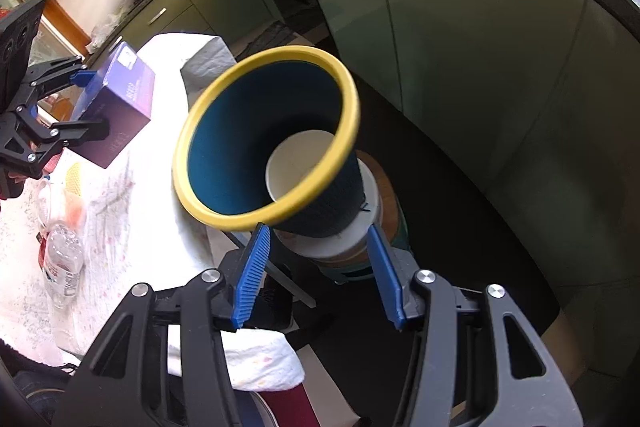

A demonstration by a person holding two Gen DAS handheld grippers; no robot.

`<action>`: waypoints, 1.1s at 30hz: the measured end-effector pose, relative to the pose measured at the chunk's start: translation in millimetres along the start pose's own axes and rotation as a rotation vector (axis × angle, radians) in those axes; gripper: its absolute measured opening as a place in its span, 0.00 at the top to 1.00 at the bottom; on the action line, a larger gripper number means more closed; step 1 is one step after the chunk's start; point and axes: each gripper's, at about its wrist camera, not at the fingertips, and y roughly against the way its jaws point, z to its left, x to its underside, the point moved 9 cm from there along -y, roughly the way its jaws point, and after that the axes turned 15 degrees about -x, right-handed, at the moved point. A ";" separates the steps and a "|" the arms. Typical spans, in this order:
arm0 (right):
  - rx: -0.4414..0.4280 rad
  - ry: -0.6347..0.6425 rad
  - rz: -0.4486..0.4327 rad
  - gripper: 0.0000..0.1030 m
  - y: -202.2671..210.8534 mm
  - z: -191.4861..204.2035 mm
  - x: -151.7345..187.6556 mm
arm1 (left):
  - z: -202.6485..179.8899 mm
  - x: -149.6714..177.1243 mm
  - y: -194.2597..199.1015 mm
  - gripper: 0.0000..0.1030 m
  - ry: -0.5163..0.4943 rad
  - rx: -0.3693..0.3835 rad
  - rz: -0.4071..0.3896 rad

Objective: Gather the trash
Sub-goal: 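Carry the blue box over the bin and open the left tool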

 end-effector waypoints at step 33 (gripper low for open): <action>-0.052 0.282 0.060 0.41 -29.0 127.9 -4.4 | 101.0 196.5 234.7 0.05 0.645 -0.395 -0.393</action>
